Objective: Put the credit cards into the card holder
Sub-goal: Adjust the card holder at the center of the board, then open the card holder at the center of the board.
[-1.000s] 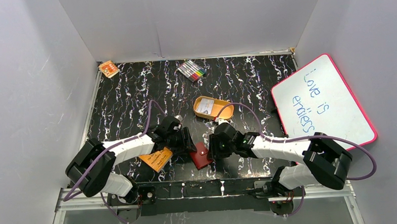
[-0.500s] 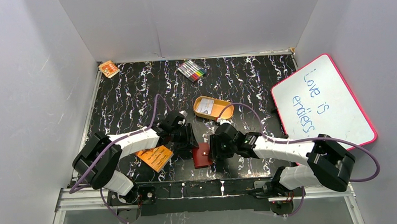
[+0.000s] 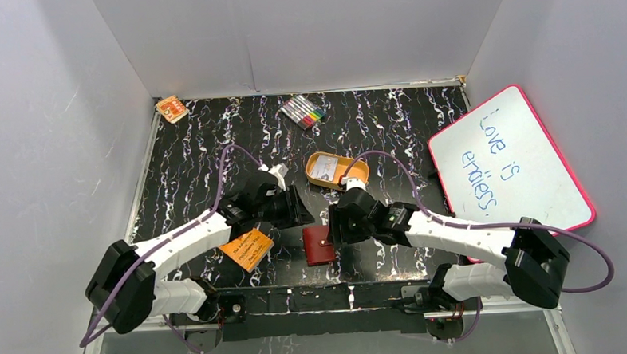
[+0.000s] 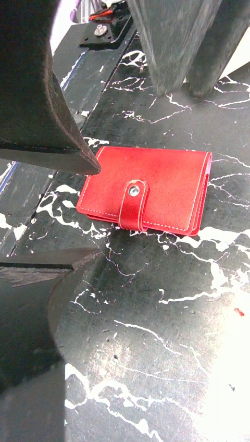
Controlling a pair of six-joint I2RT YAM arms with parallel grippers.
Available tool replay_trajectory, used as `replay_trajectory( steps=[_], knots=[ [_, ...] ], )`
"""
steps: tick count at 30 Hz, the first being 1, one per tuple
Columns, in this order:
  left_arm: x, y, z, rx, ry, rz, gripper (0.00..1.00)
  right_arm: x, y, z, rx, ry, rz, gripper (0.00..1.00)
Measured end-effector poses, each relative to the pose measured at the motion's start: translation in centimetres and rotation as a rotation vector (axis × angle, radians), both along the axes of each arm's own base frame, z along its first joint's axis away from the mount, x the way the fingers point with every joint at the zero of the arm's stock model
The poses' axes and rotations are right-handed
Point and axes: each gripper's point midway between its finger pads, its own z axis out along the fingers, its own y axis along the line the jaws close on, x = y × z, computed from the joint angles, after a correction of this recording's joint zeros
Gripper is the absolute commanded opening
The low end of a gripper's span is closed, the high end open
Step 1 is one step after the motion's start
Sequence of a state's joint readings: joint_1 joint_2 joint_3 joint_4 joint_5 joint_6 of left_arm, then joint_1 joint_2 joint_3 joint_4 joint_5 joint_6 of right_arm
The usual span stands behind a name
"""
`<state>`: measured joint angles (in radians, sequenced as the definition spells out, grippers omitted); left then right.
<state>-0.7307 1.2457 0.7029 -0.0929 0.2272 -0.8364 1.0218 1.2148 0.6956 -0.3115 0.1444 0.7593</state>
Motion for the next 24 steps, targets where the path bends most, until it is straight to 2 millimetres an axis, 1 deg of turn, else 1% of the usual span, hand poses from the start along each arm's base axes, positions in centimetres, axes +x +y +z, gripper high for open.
replay_trajectory(
  steps=[2, 5, 10, 17, 21, 24],
  knots=[
    [-0.1, -0.7, 0.1, -0.041, 0.009, -0.009, 0.34, -0.1, 0.2, 0.2, -0.010, -0.010, 0.010, 0.62],
    [-0.3, -1.3, -0.6, -0.070, 0.038, -0.022, 0.28, -0.3, 0.7, 0.5, -0.021, -0.017, 0.025, 0.62],
    [-0.4, -2.1, -1.8, -0.085, 0.082, -0.030, 0.21, -0.6, 1.0, 0.5, -0.044, -0.027, 0.043, 0.62],
    [-0.3, -2.4, -3.3, -0.080, 0.116, -0.021, 0.14, -1.1, 1.1, -0.1, -0.084, -0.024, 0.056, 0.62],
    [-0.3, -2.3, -4.7, -0.054, 0.147, -0.014, 0.11, -1.2, 1.7, -0.3, -0.109, -0.021, 0.068, 0.62],
    [-0.3, -2.2, -5.5, -0.036, 0.160, -0.007, 0.09, -1.3, 2.1, -0.4, -0.120, -0.021, 0.077, 0.62]
  ],
)
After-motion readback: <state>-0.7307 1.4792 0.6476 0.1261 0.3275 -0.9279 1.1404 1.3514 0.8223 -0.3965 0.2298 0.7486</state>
